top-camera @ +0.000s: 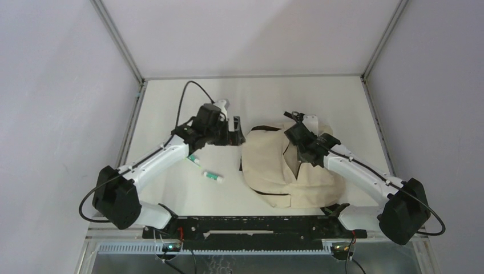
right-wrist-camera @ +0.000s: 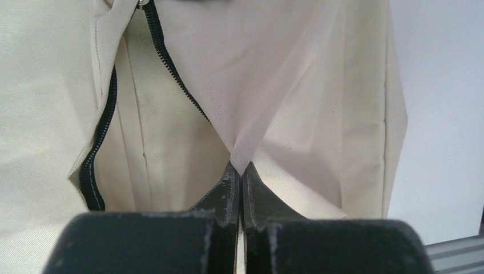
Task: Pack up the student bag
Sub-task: Pick up the stationery from the center of the board.
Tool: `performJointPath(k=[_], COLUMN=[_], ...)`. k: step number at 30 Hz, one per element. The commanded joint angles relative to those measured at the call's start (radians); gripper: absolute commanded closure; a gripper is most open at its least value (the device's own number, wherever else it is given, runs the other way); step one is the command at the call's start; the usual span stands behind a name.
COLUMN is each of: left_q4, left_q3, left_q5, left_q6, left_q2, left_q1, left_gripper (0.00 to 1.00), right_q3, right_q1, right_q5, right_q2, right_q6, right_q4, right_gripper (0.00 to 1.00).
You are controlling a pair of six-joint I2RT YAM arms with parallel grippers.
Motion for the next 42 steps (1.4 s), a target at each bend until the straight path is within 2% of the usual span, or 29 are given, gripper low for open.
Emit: performJointPath(k=[1,4,7,10,14,21,26,33,37,42], left_q4=[-0.037,-0.016,-0.056,-0.155,-0.219,-0.385,-0.432,-0.425,-0.4,-0.39], left_q3=[0.106,0.141,0.257,0.463,0.674,1.077,1.248,1.227,1.151,1.109], left_q5=[-0.268,-0.367,-0.426,-0.4,-0.418,-0.315,-0.284,-0.234,-0.233,-0.232], left_q6=[-0.001,0.019,0.08,0.133,0.194,0.186,0.176,0.141,0.145,0.16], left_q2=[0.031,0.105,0.239,0.395,0.578,0.91,1.075,1.117,1.084,1.034], left_q1=[0.11,0.179,0.239,0.303,0.337,0.392,0.4,0.411,0.409,0.408], left_gripper=[0.0,0.0,0.0,0.04,0.04,0.08,0.14,0.42,0.64,0.98], right_q3=[0.007,0.005,0.005,0.005,0.005,0.005,0.007,0.012,0.029,0.046], right_q1=[0.012,0.012,0.014,0.018,0.029,0.037,0.037,0.039,0.038,0.038], right_q5=[-0.02,-0.047,-0.07,-0.091,-0.125,-0.16,-0.179,-0.186,-0.184,-0.18], right_q2=[-0.044,-0.049,-0.048,-0.048,-0.051,-0.039,-0.028,0.001,0.022,0.036], right_q6=[0.006,-0.001,-0.009,-0.011,-0.009,-0.003,-0.006,-0.003,-0.006,-0.008], right_q4=[0.025,0.045,0.059,0.065,0.075,0.097,0.115,0.119,0.119,0.114], right_gripper=[1.0,1.0,1.0,1.0,1.0,1.0,1.0,1.0,1.0,1.0])
